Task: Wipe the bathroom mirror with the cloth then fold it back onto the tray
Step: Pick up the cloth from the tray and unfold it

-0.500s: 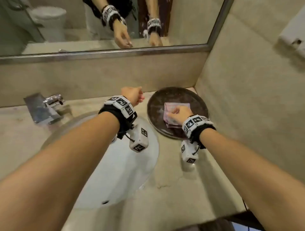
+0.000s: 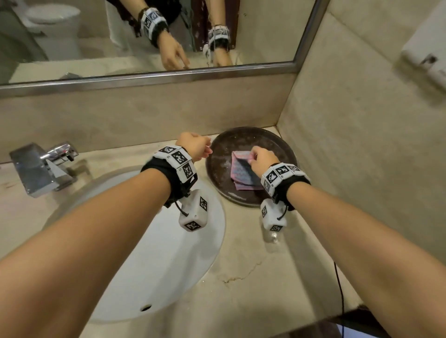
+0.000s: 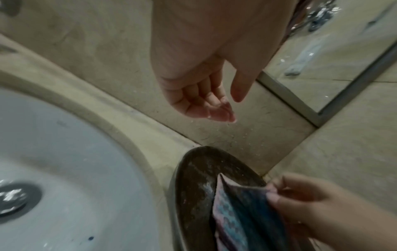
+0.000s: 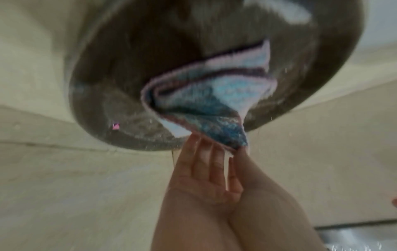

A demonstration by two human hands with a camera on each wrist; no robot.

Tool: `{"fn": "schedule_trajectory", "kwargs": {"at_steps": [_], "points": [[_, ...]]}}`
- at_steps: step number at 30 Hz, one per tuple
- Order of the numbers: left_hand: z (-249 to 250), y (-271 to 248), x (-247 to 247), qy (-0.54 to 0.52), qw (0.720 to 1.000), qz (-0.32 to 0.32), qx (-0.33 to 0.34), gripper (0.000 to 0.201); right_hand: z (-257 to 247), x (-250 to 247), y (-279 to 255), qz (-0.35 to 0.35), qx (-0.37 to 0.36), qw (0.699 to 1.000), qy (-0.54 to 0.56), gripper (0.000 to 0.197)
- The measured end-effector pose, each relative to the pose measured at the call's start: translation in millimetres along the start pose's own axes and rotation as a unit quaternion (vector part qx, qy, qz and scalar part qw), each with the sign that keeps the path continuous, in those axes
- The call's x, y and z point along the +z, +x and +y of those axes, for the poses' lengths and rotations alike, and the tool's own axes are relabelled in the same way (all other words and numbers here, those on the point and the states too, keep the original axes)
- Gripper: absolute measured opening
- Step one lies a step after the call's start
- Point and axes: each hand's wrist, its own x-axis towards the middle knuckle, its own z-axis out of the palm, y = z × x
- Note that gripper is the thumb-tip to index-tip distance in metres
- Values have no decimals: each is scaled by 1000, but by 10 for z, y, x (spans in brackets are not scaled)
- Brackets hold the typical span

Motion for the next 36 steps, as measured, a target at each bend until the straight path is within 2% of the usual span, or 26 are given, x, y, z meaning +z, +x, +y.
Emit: {"fn": "schedule_trajectory", "kwargs": {"at_steps": [2, 4, 8, 11, 14, 18, 22, 24, 26, 27, 28, 30, 32, 34, 36], "points": [[136, -46, -4, 16, 1000, -12, 22, 26, -78, -214, -37, 47, 4, 998, 34, 9], [316, -114, -12, 29, 998, -23, 51, 24, -176, -476, -92, 66, -3, 996, 53, 9], [771, -333, -39, 83, 987, -56, 127, 9, -432, -1028, -252, 112, -60, 988, 85, 11], [1094, -545, -49, 162, 962, -123, 182, 48, -682, -1395, -377, 152, -101, 978, 101, 16], [1307, -723, -74, 211, 938, -166, 221, 55, -971, -1743, -543, 172, -149, 968, 109, 11], [1502, -874, -184, 185, 933, -151, 270, 48, -1319, -2154, -780, 200, -197, 948, 153, 8], [1729, -1008, -357, 151, 929, -158, 298, 26, -1567, -2509, -1008, 221, -243, 932, 153, 10], [1856, -1057, -480, 168, 924, -131, 318, 11, -1621, -2675, -1075, 237, -244, 926, 163, 16], [1989, -1099, -621, 207, 913, -87, 341, 20, -1657, -2813, -1133, 258, -238, 919, 181, 30], [2054, -1135, -691, 220, 908, -65, 351, 18, -1672, -2864, -1173, 260, -237, 916, 191, 33], [2120, -1158, -757, 225, 902, -49, 366, 11, -1691, -2901, -1226, 255, -239, 915, 203, 33], [2257, -1215, -879, 219, 891, -24, 398, 15, -1733, -2939, -1371, 209, -238, 923, 219, 29], [2384, -1308, -985, 205, 879, 2, 431, 17, -1772, -2940, -1486, 114, -221, 938, 240, 26], [2498, -1395, -1061, 192, 867, 14, 460, 15, -1786, -2909, -1529, 48, -205, 944, 254, 39], [2594, -1496, -1130, 210, 853, 3, 478, 16, -1814, -2861, -1498, 76, -203, 945, 246, 40]]}}
